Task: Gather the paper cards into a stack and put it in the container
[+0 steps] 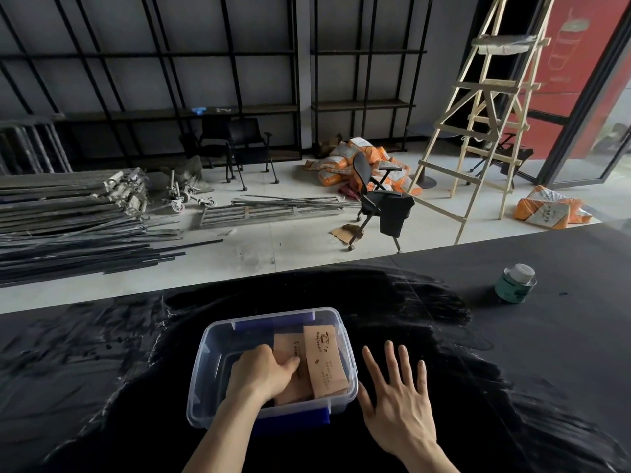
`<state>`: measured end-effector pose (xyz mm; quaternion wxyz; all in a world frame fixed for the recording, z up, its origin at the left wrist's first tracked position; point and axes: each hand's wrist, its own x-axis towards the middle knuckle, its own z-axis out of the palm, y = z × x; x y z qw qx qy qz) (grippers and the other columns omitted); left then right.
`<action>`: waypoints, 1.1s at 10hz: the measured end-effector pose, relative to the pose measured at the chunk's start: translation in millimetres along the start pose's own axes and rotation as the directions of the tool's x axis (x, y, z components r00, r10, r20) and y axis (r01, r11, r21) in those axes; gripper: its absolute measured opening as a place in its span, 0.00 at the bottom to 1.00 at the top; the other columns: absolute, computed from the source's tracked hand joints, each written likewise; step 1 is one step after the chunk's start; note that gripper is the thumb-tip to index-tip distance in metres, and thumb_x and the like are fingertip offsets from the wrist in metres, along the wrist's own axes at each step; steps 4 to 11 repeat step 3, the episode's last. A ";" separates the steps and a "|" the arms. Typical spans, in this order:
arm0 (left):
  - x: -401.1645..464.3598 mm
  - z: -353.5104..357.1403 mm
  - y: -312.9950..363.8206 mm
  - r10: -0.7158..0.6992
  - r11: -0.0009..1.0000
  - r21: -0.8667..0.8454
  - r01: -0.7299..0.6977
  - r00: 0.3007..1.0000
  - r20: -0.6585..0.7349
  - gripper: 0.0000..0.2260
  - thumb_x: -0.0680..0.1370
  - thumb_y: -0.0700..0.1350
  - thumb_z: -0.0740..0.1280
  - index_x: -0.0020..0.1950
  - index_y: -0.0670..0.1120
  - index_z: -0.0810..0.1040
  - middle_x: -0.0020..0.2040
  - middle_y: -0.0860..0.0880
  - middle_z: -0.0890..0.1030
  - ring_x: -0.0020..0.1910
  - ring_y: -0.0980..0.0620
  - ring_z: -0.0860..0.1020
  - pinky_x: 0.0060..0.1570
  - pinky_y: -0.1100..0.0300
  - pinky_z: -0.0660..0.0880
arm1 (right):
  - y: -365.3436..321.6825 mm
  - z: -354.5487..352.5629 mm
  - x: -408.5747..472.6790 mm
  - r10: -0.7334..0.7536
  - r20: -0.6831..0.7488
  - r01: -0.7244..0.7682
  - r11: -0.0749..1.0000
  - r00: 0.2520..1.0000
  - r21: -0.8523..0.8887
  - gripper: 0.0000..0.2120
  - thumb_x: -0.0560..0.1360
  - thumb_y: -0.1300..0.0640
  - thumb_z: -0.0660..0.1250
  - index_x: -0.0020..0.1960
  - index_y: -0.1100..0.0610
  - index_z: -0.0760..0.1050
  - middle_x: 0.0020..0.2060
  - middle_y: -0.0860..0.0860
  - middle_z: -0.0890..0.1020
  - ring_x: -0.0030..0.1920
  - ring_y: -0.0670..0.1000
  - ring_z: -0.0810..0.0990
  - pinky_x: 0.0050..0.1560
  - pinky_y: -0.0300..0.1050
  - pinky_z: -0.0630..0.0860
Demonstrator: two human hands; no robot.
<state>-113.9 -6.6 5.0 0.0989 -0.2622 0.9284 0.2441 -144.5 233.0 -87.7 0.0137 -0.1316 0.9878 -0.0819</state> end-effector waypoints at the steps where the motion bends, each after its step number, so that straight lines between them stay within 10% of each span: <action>1: -4.0 -9.6 -7.2 0.015 0.999 0.044 -0.011 0.995 -0.098 0.28 0.79 0.65 0.63 0.70 0.47 0.76 0.61 0.49 0.85 0.59 0.48 0.84 0.53 0.55 0.81 | 1.3 0.0 0.1 0.005 0.014 -0.005 1.000 1.000 0.002 0.37 0.78 0.28 0.36 0.81 0.42 0.55 0.82 0.56 0.57 0.82 0.60 0.51 0.77 0.61 0.37; 3: -32.9 -41.5 -28.2 0.190 0.980 0.133 -0.151 0.909 -0.370 0.30 0.79 0.65 0.61 0.78 0.53 0.67 0.73 0.53 0.76 0.71 0.51 0.75 0.65 0.54 0.75 | 2.6 -3.1 1.7 -0.005 0.058 0.004 1.000 0.998 0.013 0.48 0.67 0.25 0.21 0.83 0.40 0.45 0.84 0.54 0.45 0.83 0.57 0.40 0.80 0.61 0.35; 11: -32.9 -41.5 -28.2 0.190 0.980 0.133 -0.151 0.909 -0.370 0.30 0.79 0.65 0.61 0.78 0.53 0.67 0.73 0.53 0.76 0.71 0.51 0.75 0.65 0.54 0.75 | 2.6 -3.1 1.7 -0.005 0.058 0.004 1.000 0.998 0.013 0.48 0.67 0.25 0.21 0.83 0.40 0.45 0.84 0.54 0.45 0.83 0.57 0.40 0.80 0.61 0.35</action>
